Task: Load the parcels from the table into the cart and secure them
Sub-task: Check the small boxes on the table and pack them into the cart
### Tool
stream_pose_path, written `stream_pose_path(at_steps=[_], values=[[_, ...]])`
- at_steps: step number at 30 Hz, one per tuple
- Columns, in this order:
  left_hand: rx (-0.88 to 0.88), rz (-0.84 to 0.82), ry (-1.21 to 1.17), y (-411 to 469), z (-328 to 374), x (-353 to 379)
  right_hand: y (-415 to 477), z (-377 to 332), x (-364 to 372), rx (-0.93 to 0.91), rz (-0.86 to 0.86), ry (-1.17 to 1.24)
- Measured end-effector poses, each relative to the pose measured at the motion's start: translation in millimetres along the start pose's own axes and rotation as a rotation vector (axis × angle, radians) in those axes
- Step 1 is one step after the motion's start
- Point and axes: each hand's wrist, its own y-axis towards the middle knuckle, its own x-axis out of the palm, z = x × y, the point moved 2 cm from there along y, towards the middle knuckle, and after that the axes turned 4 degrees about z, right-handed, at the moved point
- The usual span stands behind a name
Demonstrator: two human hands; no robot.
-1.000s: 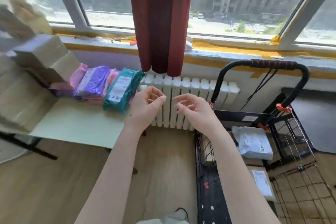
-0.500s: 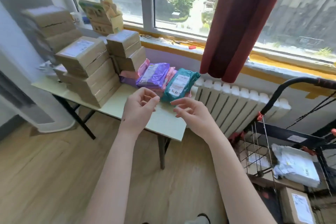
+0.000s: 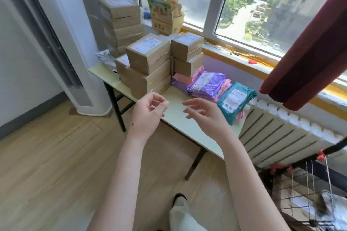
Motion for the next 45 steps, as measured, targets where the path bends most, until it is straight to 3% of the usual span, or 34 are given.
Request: stream_pose_path(at_steps=[9, 18, 28, 45], values=[[-0.045, 0.061, -0.032, 82.1, -26.7, -22.5, 90.0, -7.4, 48.3, -0.067, -0.078, -0.027], [-0.023, 0.119, 0.064, 220.8, -30.8, -43.8, 223.6, -31.7, 85.4, -0.122, -0.103, -0.006], [-0.096, 0.231, 0.054, 323.8, -69.7, -37.3, 313.7, -4.1, 111.4, 0.195, 0.010, 0.032], [-0.309, 0.004, -0.083, 382.3, -110.7, -35.4, 330.2, -1.7, 163.0, 0.505, 0.086, 0.206]])
